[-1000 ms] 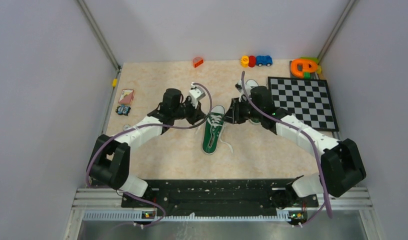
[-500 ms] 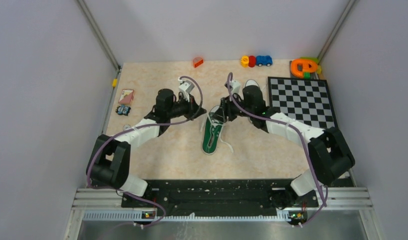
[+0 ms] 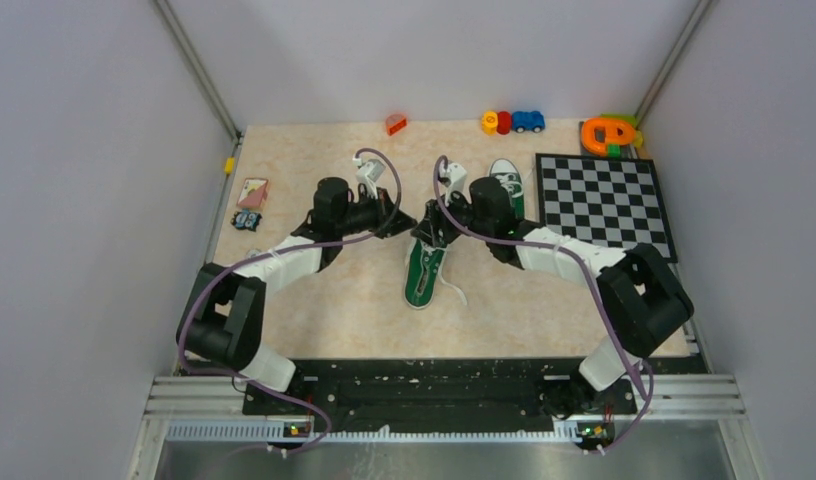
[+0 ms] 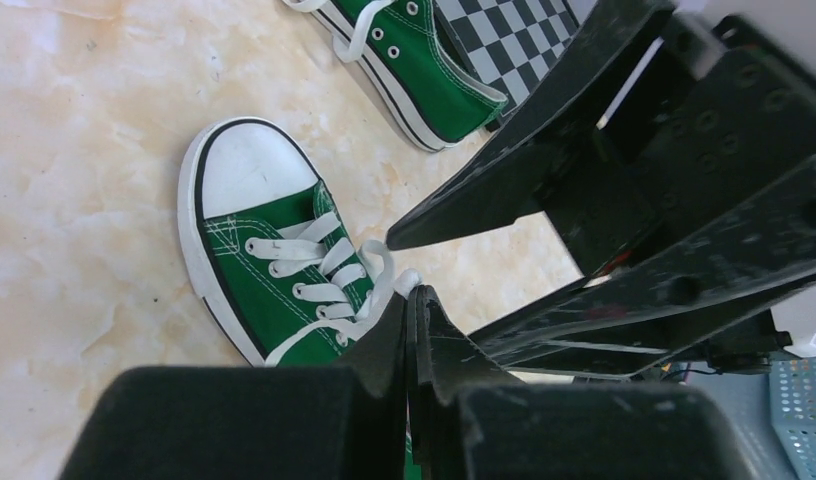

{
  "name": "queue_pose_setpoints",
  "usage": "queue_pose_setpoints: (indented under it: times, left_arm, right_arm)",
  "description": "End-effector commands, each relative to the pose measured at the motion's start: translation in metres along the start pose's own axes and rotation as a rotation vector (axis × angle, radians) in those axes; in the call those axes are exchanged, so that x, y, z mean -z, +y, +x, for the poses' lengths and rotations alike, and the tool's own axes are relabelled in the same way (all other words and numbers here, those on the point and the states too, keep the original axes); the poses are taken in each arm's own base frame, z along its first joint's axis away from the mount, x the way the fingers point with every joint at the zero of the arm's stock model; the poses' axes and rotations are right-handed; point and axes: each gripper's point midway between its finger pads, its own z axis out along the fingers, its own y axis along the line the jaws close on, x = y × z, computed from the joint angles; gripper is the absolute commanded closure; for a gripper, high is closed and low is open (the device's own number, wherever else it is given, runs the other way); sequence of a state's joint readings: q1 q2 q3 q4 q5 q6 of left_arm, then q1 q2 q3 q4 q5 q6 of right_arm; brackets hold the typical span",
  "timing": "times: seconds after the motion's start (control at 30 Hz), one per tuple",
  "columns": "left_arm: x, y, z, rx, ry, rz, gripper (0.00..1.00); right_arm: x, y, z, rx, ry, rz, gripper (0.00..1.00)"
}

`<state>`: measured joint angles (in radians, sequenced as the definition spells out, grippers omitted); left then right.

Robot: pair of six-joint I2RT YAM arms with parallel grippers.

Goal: Tie the shoes
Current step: Wrap the shoelace around the shoelace.

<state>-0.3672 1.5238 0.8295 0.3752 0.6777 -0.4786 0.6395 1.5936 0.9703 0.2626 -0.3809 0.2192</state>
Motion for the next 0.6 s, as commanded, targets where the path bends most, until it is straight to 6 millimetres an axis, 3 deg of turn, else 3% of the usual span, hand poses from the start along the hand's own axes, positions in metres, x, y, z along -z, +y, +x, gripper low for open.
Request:
queue_pose_setpoints:
  times: [0.0,0.17,0.37,0.47,0.57]
  left_arm:
    - [-0.001,-0.010,-0.014,-0.003,-0.038,0.040,1.00]
    - [0.000,-0.012,-0.012,0.009,-0.029,0.049,1.00]
    - [0.001,-0.017,-0.010,-0.002,-0.018,0.072,1.00]
    - [0.001,-0.021,-0.012,0.008,-0.012,0.092,1.00]
    - [0.001,-0.023,-0.012,0.019,-0.011,0.103,1.00]
  right_arm:
    - [-0.013,0.006,-0.020,0.059,-0.068,0.008,0.47]
    - [-0.020,0.006,-0.017,0.045,-0.073,0.013,0.45]
    - [-0.029,0.010,-0.017,0.022,-0.087,-0.005,0.56]
    - [-0.032,0.012,-0.020,0.005,-0.106,-0.007,0.66]
    - [-0.032,0.012,-0.023,-0.010,-0.122,0.000,0.87]
